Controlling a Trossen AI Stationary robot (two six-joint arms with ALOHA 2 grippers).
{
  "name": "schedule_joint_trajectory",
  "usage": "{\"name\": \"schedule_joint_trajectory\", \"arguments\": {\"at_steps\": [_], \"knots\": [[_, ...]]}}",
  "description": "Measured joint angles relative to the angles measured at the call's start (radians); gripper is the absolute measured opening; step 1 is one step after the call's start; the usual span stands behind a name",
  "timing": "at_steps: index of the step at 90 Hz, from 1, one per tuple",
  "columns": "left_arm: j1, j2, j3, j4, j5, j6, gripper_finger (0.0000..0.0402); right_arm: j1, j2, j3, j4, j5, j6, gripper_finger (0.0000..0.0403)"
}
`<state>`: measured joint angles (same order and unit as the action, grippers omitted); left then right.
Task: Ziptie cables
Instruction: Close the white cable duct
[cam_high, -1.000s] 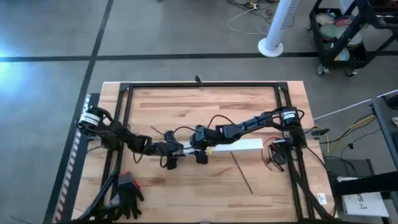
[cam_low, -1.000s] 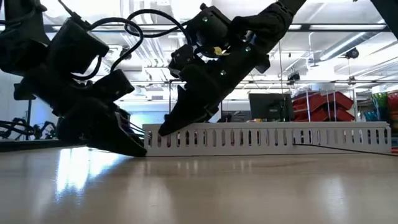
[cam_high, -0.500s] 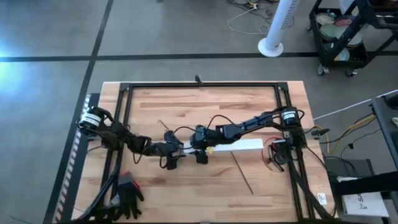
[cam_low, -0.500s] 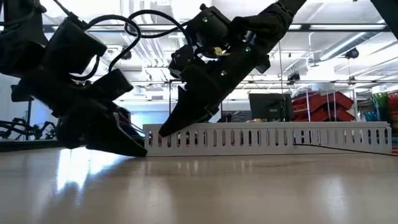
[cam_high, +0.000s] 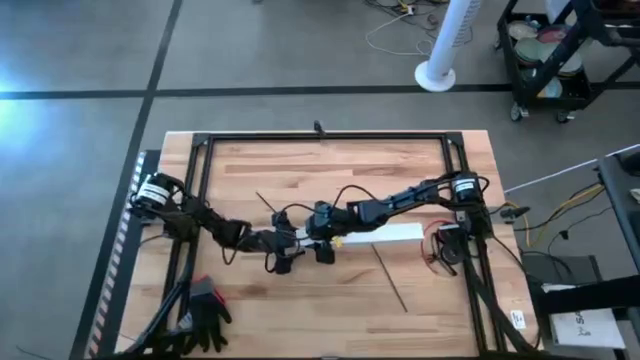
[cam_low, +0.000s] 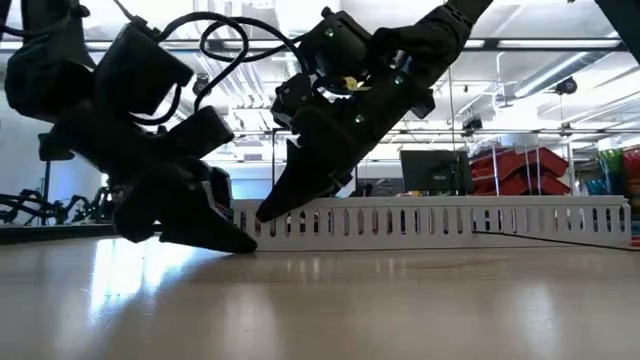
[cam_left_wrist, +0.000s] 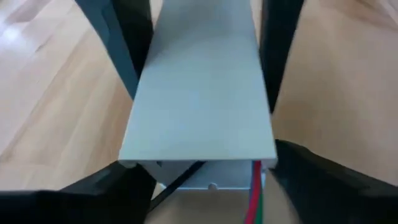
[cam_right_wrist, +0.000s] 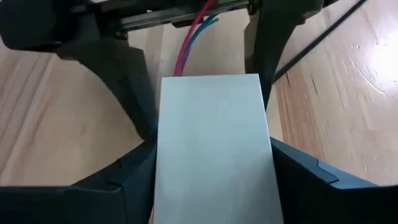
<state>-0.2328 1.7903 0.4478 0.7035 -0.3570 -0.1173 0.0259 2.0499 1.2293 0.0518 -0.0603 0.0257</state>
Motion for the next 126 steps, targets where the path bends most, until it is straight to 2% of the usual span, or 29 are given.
{"name": "schedule_joint_trajectory", "arguments": {"at_steps": [16,25,38,51,65,79,104,126], "knots": [[0.002,0.030,0.004,-0.019,-0.008,-0.025,0.0194,0.000,-0.001,0.001,-0.014,0.001,-0.002,0.0226],[0.002,0.034,0.006,-0.041,-0.009,-0.032,0.0175,0.000,-0.002,0.003,-0.036,0.003,0.001,0.0234],[0.003,0.036,0.005,-0.045,-0.002,-0.048,0.0198,-0.001,0.004,0.000,-0.076,0.012,0.001,0.0242],[0.003,0.038,0.004,-0.046,0.002,-0.049,0.0221,-0.001,0.002,0.001,-0.083,0.011,0.001,0.0233],[0.003,0.038,0.003,-0.050,0.005,-0.052,0.0213,-0.001,-0.002,0.007,-0.093,-0.006,0.000,0.0232],[0.002,0.038,0.002,-0.053,0.008,-0.052,0.0208,-0.002,-0.007,0.025,-0.119,-0.045,-0.003,0.0255],[0.002,0.037,0.001,-0.066,0.008,-0.054,0.0217,-0.001,-0.010,0.044,-0.109,-0.053,-0.022,0.0289],[0.002,0.037,0.001,-0.067,0.009,-0.055,0.0218,-0.001,-0.013,0.058,-0.104,-0.052,0.000,0.0278]]}}
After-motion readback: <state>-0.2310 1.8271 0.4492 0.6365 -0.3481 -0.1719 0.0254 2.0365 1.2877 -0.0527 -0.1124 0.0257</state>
